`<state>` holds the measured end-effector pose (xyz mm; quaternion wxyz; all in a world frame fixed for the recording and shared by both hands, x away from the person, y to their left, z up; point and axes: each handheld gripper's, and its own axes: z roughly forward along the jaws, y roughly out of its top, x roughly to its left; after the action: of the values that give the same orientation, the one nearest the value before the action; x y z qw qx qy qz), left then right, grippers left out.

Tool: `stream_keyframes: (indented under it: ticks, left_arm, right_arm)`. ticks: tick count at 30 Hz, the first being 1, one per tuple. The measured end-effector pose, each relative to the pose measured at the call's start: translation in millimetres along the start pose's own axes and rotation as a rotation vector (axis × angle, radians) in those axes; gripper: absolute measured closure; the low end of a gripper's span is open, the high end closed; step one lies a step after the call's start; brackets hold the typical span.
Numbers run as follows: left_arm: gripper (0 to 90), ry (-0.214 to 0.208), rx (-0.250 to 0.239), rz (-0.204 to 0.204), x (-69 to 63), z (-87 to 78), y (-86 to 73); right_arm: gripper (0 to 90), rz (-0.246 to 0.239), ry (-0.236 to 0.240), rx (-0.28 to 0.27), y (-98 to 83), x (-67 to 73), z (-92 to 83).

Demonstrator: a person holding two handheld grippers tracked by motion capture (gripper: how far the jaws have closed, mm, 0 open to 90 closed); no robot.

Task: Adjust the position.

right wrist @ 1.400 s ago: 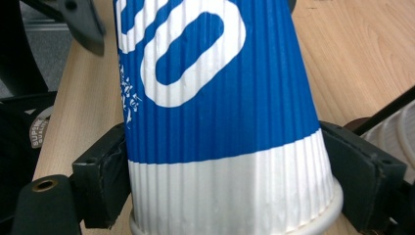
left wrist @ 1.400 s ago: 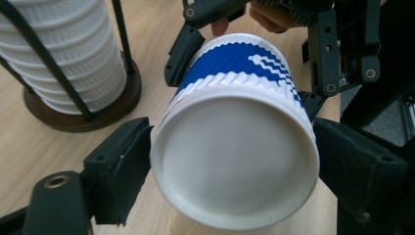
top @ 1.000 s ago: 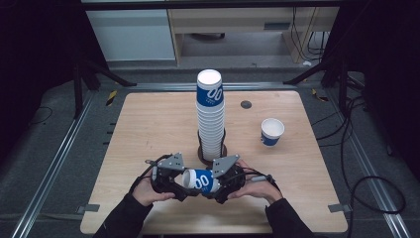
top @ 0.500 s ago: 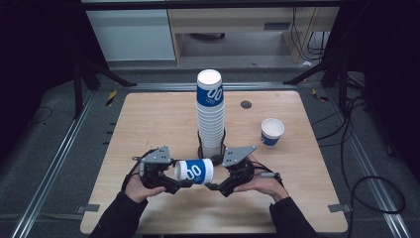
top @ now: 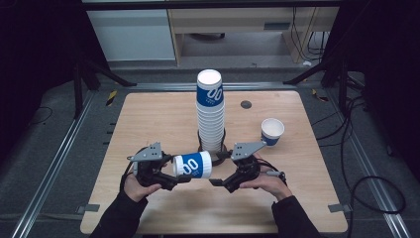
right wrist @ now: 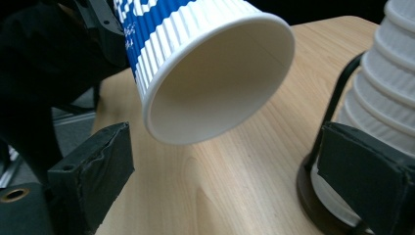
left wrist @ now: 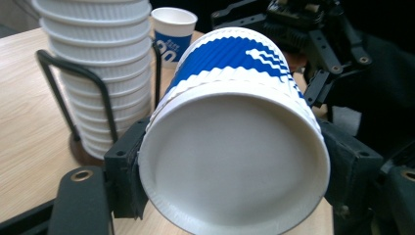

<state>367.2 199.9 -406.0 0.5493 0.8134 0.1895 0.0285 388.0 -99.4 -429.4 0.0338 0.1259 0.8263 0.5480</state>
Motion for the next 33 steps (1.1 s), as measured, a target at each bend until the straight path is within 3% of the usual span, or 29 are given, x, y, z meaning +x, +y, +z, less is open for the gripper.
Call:
stream_keyframes:
  ticks: [8, 20, 30, 33]
  left_arm:
    - [25.1, -0.059, 0.008, 0.022, -8.4, 9.5, 1.4]
    - [25.2, -0.111, 0.045, 0.038, -13.5, 19.2, -0.7]
    - [25.1, -0.115, 0.057, 0.033, -13.3, 19.7, -0.6]
    - [23.4, -0.099, 0.06, 0.035, -13.2, 18.2, 0.0]
  right_arm:
    - [6.6, 0.006, 0.067, -0.021, -0.2, 2.7, 2.7]
    - [9.3, -0.004, 0.156, -0.034, -2.1, 7.3, 10.1]
    - [14.0, -0.011, 0.184, -0.04, -3.9, 7.1, 9.9]
    - [15.3, -0.011, 0.181, -0.038, -3.5, 6.8, 8.3]
